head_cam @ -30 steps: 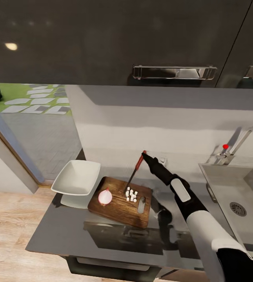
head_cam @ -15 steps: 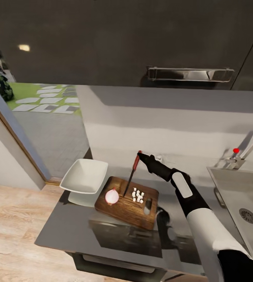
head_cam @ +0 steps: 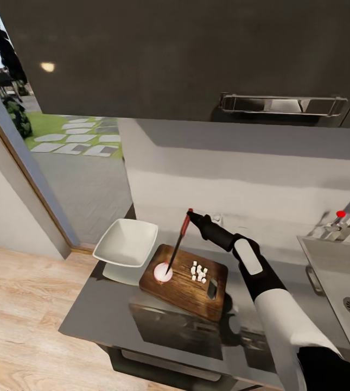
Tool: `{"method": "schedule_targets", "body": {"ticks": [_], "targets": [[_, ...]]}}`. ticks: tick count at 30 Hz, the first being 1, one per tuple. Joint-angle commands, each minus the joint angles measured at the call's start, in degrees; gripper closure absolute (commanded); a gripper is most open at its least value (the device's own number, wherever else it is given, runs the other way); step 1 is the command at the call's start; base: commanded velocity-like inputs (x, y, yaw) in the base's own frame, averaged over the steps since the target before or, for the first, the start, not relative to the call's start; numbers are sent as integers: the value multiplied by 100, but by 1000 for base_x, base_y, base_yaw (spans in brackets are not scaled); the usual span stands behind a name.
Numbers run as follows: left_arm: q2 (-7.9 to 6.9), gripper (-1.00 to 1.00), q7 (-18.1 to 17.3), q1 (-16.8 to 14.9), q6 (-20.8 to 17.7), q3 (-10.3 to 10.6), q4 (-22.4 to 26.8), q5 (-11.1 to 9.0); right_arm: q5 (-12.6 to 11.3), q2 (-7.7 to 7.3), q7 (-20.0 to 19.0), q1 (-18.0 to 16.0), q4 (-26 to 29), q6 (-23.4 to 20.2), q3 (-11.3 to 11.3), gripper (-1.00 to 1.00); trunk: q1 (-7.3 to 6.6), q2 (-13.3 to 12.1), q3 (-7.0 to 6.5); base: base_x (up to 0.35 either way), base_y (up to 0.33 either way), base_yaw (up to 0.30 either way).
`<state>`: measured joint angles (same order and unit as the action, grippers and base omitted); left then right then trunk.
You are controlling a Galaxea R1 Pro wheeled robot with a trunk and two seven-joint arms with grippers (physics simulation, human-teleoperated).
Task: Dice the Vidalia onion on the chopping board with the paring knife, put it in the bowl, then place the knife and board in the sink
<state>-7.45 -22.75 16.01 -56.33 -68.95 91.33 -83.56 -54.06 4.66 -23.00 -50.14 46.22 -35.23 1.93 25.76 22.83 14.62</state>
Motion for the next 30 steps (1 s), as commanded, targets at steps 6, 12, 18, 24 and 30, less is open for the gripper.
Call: {"method": "schedule_targets", "body": {"ticks": [6, 12, 18, 24, 30], "targets": [[-2, -100, -28, -1, -19, 116, -1, 28, -35, 38, 277, 4, 40, -44, 28, 100, 3, 10, -16, 0, 0, 88], [-2, -100, -28, -1, -11, 217, -1, 32, -53, 32, 349, 4, 45, -45, 39, 100, 3, 10, -51, 0, 0, 181], [-2, -100, -28, -1, -10, 223, -1, 32, -54, 33, 297, 10, -31, 114, 41, 100, 3, 10, -57, 0, 0, 33], [-2, -100, -28, -1, -10, 224, -1, 32, -33, 27, -990, -1, -771, 595, 28, 100, 3, 10, -57, 0, 0, 2], [-5, -100, -28, -1, -10, 226, -1, 32, -18, 13, -1396, -27, -1202, 904, 19, 100, 3, 10, -57, 0, 0, 0]]}}
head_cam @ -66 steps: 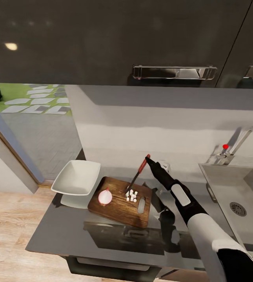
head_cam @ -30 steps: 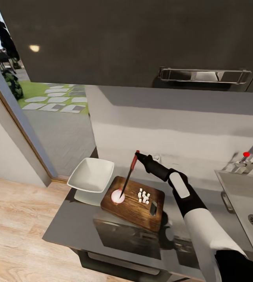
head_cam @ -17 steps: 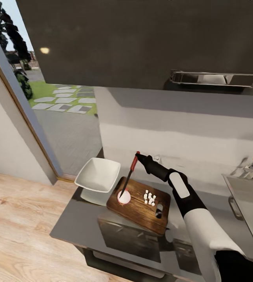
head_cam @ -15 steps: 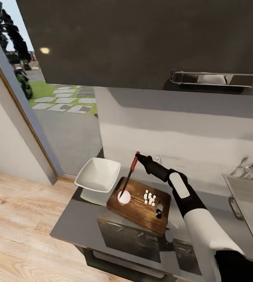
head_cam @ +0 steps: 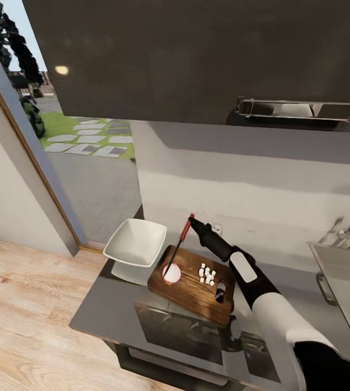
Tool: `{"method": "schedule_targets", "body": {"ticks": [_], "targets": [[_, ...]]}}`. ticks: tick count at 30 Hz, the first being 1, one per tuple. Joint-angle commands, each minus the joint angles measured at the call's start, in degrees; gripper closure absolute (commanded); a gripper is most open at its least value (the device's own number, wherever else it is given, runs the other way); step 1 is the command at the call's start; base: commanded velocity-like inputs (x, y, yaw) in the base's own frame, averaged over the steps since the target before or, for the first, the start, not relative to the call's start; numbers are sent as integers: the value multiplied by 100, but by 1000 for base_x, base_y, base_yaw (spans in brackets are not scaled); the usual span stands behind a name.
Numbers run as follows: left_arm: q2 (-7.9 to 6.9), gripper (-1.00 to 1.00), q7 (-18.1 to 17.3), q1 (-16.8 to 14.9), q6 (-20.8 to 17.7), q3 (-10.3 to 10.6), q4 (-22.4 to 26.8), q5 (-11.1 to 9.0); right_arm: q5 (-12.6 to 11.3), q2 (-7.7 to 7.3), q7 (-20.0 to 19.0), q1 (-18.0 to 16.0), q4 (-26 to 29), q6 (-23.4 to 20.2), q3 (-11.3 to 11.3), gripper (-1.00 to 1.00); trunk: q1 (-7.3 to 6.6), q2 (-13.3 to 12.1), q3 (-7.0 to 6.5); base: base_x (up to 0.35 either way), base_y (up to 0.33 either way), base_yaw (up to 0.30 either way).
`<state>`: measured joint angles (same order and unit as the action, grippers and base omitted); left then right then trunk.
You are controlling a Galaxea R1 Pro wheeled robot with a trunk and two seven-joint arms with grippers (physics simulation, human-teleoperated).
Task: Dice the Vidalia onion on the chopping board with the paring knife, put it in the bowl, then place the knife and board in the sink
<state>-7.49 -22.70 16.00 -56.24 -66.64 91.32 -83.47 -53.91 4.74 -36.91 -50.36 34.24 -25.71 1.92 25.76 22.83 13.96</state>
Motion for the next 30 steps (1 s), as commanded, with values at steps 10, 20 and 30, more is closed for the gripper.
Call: {"method": "schedule_targets", "body": {"ticks": [10, 20, 30], "targets": [[2, -100, -32, 0, -18, 2, 0, 24, -24, -22, -47, -9, -424, 190, 28, 100, 3, 10, 9, 0, 0, 0], [2, -100, -41, 0, -22, 2, 8, 24, -23, -12, -44, -18, -737, 490, 36, 100, 3, 10, 9, 0, 0, 0], [2, -100, -41, 0, -25, 2, 8, 23, -17, -7, -8, -42, -909, 686, 36, 100, 3, 10, 9, 0, 0, 0]]}}
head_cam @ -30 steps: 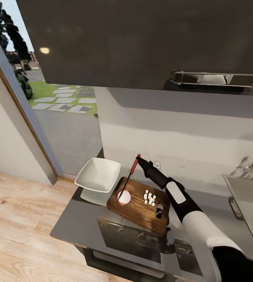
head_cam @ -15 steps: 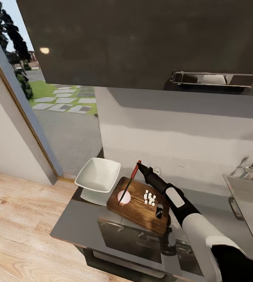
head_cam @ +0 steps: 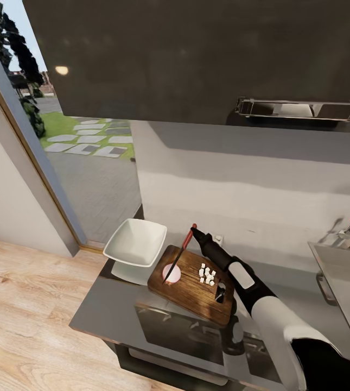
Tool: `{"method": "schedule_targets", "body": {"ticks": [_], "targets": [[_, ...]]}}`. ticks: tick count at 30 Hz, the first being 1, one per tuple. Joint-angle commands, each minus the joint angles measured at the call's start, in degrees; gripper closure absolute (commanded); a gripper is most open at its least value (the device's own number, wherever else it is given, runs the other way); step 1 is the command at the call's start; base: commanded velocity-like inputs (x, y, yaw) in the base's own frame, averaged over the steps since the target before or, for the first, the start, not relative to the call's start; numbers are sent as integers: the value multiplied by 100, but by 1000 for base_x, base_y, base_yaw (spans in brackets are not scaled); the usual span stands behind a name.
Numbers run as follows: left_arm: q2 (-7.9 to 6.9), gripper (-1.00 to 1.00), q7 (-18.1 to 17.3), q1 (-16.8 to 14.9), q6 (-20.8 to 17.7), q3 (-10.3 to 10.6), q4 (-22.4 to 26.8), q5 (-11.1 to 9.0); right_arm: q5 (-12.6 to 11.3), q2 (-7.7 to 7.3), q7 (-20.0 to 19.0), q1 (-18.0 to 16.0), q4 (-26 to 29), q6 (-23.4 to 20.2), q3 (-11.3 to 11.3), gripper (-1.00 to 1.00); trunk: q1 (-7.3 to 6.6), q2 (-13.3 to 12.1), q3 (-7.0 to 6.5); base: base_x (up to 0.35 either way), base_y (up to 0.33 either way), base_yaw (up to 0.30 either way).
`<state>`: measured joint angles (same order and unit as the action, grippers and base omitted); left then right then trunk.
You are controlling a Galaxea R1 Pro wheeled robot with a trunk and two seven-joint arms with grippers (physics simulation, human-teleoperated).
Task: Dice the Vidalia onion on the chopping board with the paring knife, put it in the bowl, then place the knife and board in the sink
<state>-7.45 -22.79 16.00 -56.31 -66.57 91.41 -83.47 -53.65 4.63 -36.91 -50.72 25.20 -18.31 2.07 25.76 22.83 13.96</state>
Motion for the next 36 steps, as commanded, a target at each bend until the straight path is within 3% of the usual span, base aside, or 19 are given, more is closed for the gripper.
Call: {"method": "schedule_targets", "body": {"ticks": [1, 19, 25, 26, 36], "targets": [[-2, -100, -33, 0, -19, -5, -1, 22, -42, 7, -5, -19, -43, -27, 22, 100, 3, 11, 9, 0, 0, 0], [-2, -100, -41, 0, -21, -5, 8, 16, -40, 4, -1, -52, -272, 333, 22, 100, 3, 11, 9, 0, 0, 0], [-2, -100, -43, 0, -21, -5, 16, 15, -41, 4, 61, -216, -697, 333, 23, 100, 3, 11, 9, 0, 0, 0], [-2, -100, -41, 0, -21, 4, 17, 15, -40, -2, 47, -253, -728, 629, 25, 100, 3, 11, 9, 0, 0, 0], [-2, -100, -41, 0, -21, 6, 17, 15, -47, -19, 21, -252, -640, 684, 23, 100, 3, 11, 9, 0, 0, 0]]}}
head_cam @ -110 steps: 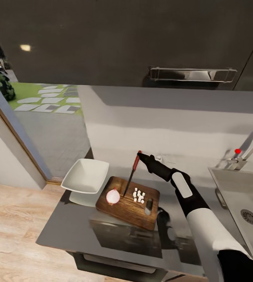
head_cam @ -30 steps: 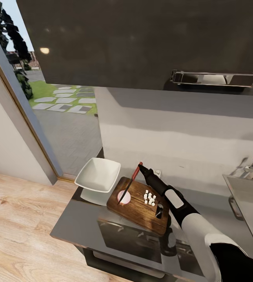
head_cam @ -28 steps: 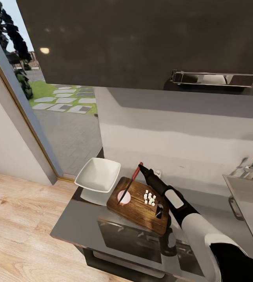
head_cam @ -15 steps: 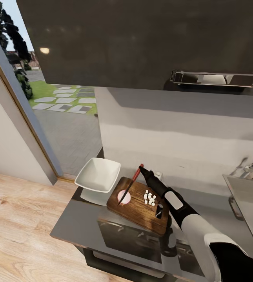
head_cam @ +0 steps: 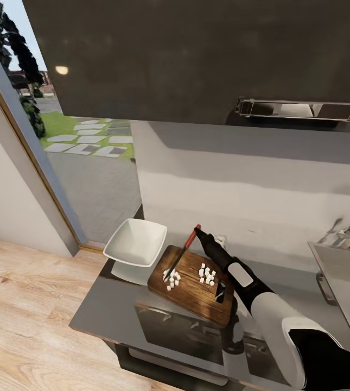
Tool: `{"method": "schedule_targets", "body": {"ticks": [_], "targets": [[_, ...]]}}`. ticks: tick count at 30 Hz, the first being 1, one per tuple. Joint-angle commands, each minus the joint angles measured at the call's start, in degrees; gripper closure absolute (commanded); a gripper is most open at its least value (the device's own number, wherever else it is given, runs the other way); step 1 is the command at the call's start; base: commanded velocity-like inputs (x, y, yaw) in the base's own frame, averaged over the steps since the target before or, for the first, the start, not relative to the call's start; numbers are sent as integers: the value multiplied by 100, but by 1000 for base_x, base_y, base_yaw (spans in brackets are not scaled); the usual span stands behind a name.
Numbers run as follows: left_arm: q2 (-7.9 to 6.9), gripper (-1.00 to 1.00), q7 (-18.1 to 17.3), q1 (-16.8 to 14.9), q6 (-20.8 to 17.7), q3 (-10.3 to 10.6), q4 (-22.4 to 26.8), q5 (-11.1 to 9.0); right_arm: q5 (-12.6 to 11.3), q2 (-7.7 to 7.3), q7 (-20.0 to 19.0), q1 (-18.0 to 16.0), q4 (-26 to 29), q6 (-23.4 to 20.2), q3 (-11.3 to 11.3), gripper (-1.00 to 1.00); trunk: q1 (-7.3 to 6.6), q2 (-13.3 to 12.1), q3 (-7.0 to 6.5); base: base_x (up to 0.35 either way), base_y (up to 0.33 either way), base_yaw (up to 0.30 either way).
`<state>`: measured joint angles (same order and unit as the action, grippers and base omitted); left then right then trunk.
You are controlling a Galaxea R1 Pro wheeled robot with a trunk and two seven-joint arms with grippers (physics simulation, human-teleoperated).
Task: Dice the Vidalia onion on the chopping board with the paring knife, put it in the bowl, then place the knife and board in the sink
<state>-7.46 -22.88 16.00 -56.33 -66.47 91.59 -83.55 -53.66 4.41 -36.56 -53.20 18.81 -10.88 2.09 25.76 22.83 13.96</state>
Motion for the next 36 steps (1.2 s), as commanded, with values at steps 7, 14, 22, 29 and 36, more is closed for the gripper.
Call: {"method": "schedule_targets", "body": {"ticks": [7, 14, 22, 29, 36], "targets": [[-6, -100, -32, 0, -18, 2, -1, 23, -64, -291, -288, 118, 1104, -548, 7, 100, 3, 10, 10, 0, 0, 0], [-2, -100, -28, 0, -18, 2, -8, 23, -53, -1135, -698, 542, 2507, -2414, 21, 100, 3, 10, 10, 0, 0, 0], [115, -100, -136, 99, -62, 3, 44, -74, -50, -2336, -774, 1182, 3453, -3262, 130, 100, 3, 10, 10, 0, 0, 0], [115, -100, -361, 325, -62, -88, 44, -161, -50, -2474, -774, 1182, 3453, -3262, 130, 100, 3, 10, 10, 0, 0, 0], [115, -100, -491, 416, -62, -96, 44, -163, -53, -2465, -776, 1178, 3453, -3262, 131, 100, 3, 10, 10, -3, -1, 0]]}}
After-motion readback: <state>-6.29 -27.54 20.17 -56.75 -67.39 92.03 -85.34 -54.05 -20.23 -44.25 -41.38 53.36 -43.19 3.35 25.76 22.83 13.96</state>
